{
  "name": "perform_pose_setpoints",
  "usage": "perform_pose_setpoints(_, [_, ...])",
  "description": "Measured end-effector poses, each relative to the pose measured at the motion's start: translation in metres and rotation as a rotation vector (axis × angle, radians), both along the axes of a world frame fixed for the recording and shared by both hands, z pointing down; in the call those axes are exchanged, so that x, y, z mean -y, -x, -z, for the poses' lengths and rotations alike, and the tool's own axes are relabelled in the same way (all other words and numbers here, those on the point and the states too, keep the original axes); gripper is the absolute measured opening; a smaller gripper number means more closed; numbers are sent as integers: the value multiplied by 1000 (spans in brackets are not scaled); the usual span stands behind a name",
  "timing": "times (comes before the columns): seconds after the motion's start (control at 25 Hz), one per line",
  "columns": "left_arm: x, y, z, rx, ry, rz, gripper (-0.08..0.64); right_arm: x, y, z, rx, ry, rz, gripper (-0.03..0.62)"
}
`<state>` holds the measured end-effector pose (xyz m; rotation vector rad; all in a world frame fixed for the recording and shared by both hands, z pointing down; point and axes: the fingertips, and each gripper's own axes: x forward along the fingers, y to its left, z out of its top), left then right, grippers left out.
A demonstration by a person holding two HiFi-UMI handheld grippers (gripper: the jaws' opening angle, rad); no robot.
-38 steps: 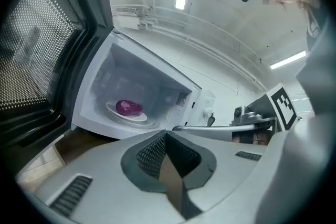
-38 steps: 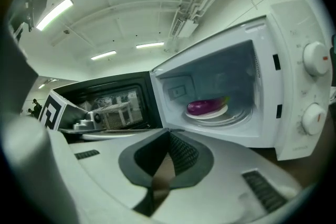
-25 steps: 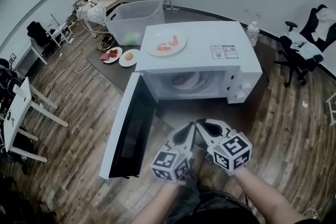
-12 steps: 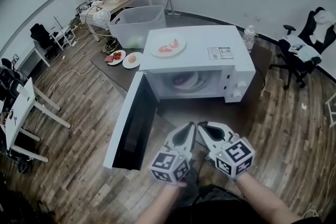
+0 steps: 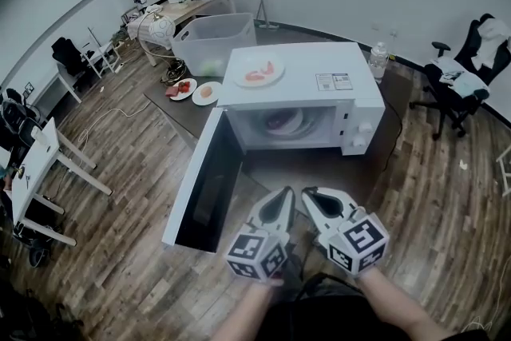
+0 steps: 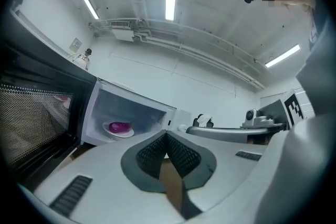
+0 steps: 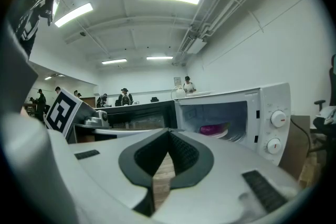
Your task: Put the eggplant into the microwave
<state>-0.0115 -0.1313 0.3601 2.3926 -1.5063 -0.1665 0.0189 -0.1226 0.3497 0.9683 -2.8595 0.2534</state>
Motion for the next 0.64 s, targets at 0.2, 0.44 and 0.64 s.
perform_pose_setpoints(0.2, [-8, -3, 8, -16, -7, -7, 0, -8, -4, 6, 7, -10, -12, 2])
perform_pose_setpoints(0.44, [-15, -3, 13, -10, -25, 7, 0, -13, -7, 7, 8, -10, -29, 2])
perform_pose_setpoints(0.64, [-22, 3, 12, 12, -29, 29, 0, -19, -4, 6, 2, -13, -28, 2])
